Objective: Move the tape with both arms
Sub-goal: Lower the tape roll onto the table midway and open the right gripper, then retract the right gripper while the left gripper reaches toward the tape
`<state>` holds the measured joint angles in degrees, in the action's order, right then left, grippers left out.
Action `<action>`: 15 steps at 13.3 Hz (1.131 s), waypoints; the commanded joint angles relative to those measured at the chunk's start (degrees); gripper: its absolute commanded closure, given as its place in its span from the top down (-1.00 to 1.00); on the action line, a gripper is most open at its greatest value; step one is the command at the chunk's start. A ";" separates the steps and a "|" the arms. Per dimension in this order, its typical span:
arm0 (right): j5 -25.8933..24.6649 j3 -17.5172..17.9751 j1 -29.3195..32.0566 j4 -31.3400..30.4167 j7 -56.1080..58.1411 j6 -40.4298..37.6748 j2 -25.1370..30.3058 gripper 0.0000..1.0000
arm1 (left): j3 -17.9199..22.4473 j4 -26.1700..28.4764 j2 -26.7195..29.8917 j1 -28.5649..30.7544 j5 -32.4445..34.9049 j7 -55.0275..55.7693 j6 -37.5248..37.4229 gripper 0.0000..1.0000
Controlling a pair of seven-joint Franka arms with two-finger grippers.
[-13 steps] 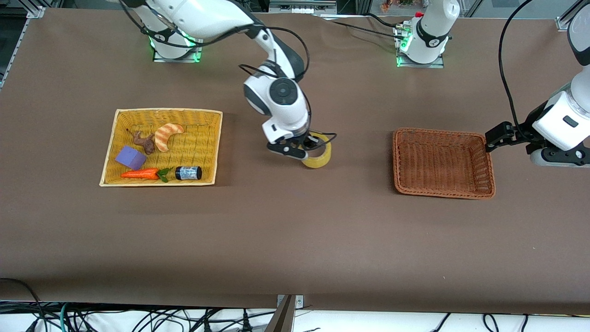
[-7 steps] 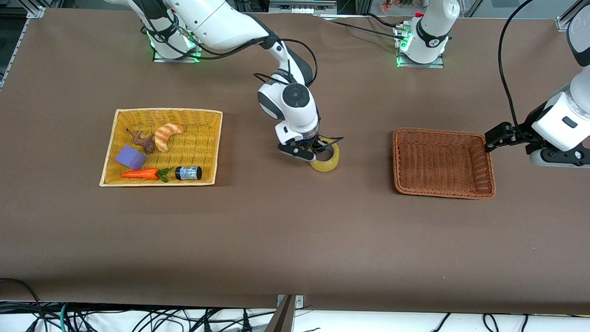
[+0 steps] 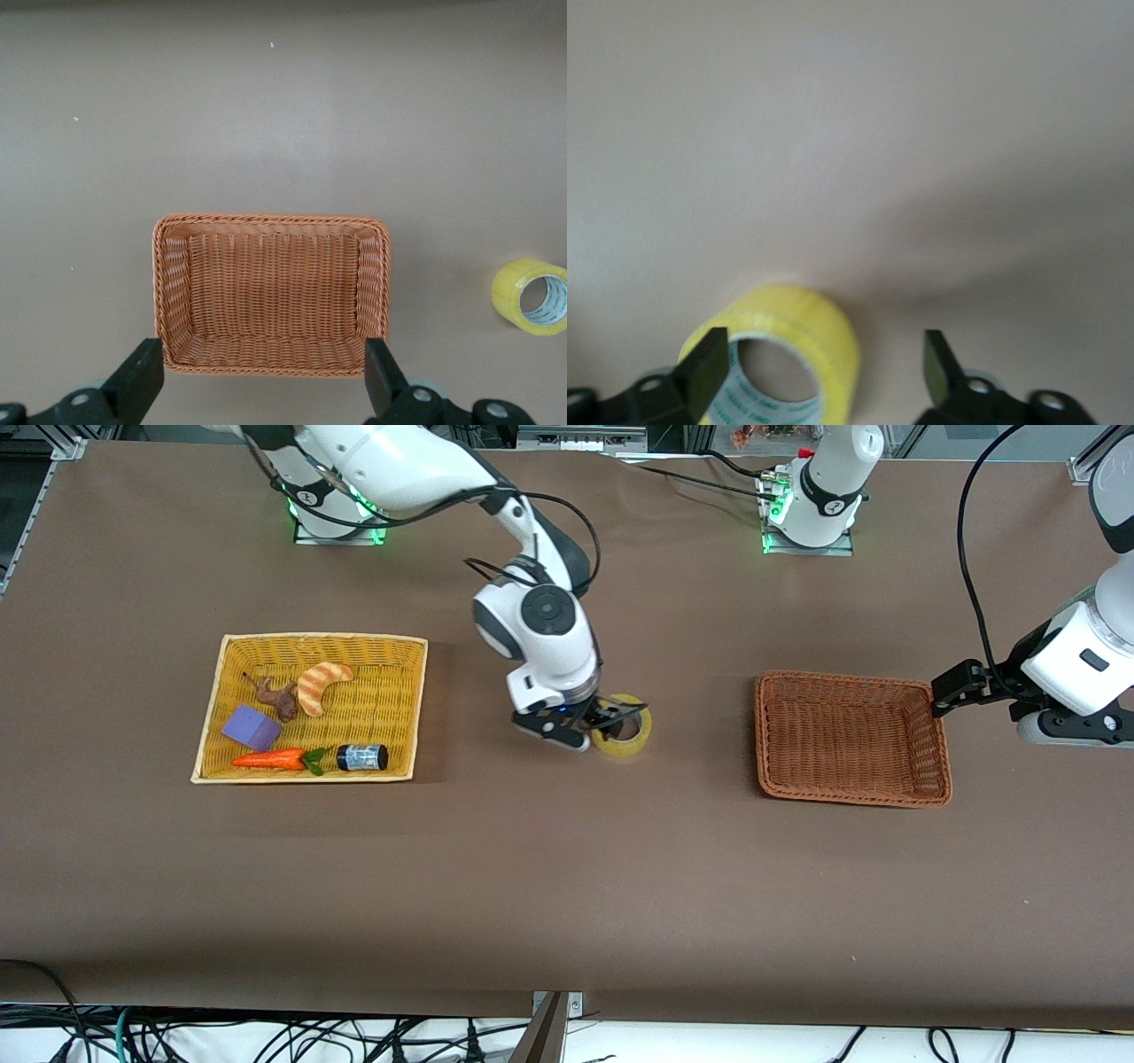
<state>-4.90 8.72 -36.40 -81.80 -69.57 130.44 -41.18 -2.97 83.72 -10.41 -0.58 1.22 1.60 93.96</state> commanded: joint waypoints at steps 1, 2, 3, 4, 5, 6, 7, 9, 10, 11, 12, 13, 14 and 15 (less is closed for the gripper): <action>0.06 4.28 9.57 -4.32 10.29 -10.08 10.39 1.00 | -0.19 -0.57 -0.31 -0.73 -1.48 -0.63 -1.85 1.00; 0.33 4.72 12.73 -6.08 15.38 -13.07 13.90 1.00 | -1.41 0.13 -0.39 -0.65 -3.14 -0.72 -2.81 1.00; 1.55 4.98 15.98 -8.88 20.91 -15.37 18.20 1.00 | -1.69 0.74 -0.48 -0.56 -6.38 -1.07 -2.91 1.00; 2.78 4.99 18.88 -11.95 27.50 -16.43 22.51 1.00 | -1.78 0.92 -0.83 -0.73 -9.54 -1.07 -2.82 1.00; 3.84 4.99 23.00 -15.73 34.35 -17.58 26.99 1.00 | -2.73 1.01 -1.62 -1.69 -10.01 -0.11 -2.73 1.00; 4.80 4.99 26.26 -18.55 40.42 -19.15 30.95 1.00 | -3.70 1.62 -2.41 -2.75 -9.84 0.51 -2.38 1.00; 5.07 4.99 29.86 -20.05 45.53 -21.52 33.86 1.00 | -4.58 1.97 -3.64 -3.37 -9.92 0.60 -2.12 1.00; 5.25 4.72 35.24 -20.33 56.42 -26.36 36.87 1.00 | -7.13 2.15 -7.23 -5.30 -10.10 3.04 -0.19 1.00; 5.34 4.46 37.35 -20.42 60.31 -26.64 37.83 1.00 | -8.44 2.07 -9.60 -6.96 -9.93 5.76 0.08 1.00; 5.43 3.94 38.85 -20.42 63.48 -26.73 38.28 1.00 | -8.54 2.41 -11.10 -9.24 -9.84 9.27 2.08 1.00; 5.43 2.37 39.04 -20.42 66.38 -26.81 38.63 1.00 | -8.63 3.72 -12.25 -12.31 -9.84 14.26 5.24 1.00; 5.43 1.13 39.04 -20.42 68.93 -26.82 38.98 1.00 | -8.63 4.00 -14.09 -14.51 -9.75 17.18 7.44 1.00; 5.43 0.95 39.04 -20.42 69.74 -27.25 39.25 1.00 | -8.63 4.09 -16.46 -16.45 -9.66 17.47 9.20 1.00; 5.43 0.77 39.04 -20.42 69.75 -27.78 39.34 1.00 | -8.55 4.26 -18.83 -18.38 -8.44 17.91 11.66 1.00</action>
<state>-0.37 9.37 2.38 -100.65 -1.72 103.61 -3.64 -12.15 87.98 -25.89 -16.09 -7.63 17.87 102.42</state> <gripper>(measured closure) 0.000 0.000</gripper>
